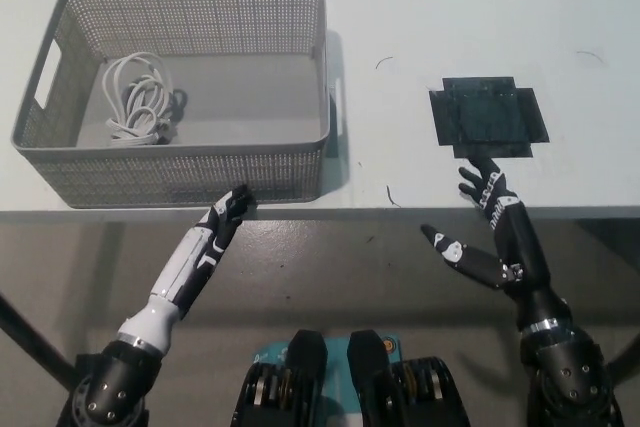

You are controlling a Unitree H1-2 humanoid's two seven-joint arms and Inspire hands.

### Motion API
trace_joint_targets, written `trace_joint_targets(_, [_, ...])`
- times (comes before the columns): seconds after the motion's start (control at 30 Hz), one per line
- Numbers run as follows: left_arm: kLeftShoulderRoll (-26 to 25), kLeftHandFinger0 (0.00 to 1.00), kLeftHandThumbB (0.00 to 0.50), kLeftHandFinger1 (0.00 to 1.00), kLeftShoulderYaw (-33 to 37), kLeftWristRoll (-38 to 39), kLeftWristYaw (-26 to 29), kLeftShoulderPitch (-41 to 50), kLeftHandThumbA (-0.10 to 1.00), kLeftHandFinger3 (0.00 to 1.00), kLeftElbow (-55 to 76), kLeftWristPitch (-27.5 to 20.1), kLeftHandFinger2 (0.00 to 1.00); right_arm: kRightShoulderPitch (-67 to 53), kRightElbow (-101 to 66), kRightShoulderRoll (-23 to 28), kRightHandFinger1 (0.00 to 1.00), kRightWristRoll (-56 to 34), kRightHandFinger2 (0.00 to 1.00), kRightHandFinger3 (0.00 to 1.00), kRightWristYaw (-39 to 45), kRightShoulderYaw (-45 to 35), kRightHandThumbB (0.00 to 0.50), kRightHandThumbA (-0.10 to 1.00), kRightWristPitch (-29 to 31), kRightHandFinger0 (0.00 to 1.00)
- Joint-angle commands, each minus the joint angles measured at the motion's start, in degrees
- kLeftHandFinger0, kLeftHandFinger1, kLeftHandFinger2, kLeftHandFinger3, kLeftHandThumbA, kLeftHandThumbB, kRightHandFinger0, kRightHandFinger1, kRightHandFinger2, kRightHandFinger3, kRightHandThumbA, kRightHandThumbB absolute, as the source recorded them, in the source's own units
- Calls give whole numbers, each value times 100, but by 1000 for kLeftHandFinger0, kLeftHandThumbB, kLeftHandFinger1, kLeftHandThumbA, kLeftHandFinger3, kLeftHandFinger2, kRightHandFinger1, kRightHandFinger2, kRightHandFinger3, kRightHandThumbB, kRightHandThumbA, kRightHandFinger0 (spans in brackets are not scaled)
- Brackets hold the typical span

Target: Use the right hand to pick up a power strip and put it into a container on the left side

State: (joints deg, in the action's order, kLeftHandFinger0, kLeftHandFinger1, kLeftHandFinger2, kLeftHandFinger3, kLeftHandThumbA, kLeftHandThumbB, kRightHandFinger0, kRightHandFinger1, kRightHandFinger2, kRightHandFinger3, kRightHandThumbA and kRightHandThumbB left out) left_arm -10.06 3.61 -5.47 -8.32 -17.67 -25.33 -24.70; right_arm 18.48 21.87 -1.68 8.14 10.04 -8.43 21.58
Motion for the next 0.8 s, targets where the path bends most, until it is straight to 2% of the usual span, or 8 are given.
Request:
trace_joint_targets(0.0, [12,1000,224,1000,25,17,175,-67,1000,1000,168,-223,1000,72,-71,58,916,-179,1000,1000,-211,147,101,795,338,881])
trace_joint_targets(0.1, [17,1000,228,1000,26,-6,175,-57,1000,1000,181,-223,1000,86,-9,94,914,-235,1000,1000,-213,200,98,743,377,870])
trace_joint_targets(0.27, [-2,1000,203,1000,82,-8,182,196,1000,1000,336,-223,1000,-116,-128,110,888,-161,1000,1000,-251,357,82,721,345,843])
trace_joint_targets(0.4, [23,1000,191,1000,136,13,181,541,995,1000,473,-223,1000,-399,-196,125,861,-156,1000,1000,-207,480,89,693,395,811])
trace_joint_targets(0.57, [65,994,205,1000,199,167,152,1156,961,1000,732,-223,1000,-870,-232,136,828,-229,1000,1000,-191,662,96,685,534,772])
trace_joint_targets(0.63, [64,1000,233,1000,170,243,87,1310,982,1000,821,-223,1000,-1033,-359,93,833,-288,1000,1000,-215,674,108,685,510,778])
trace_joint_targets(0.77, [71,1000,229,1000,113,228,168,1630,1000,1000,1215,-223,1000,-1543,-891,102,891,-488,1000,1000,-166,761,57,656,535,825])
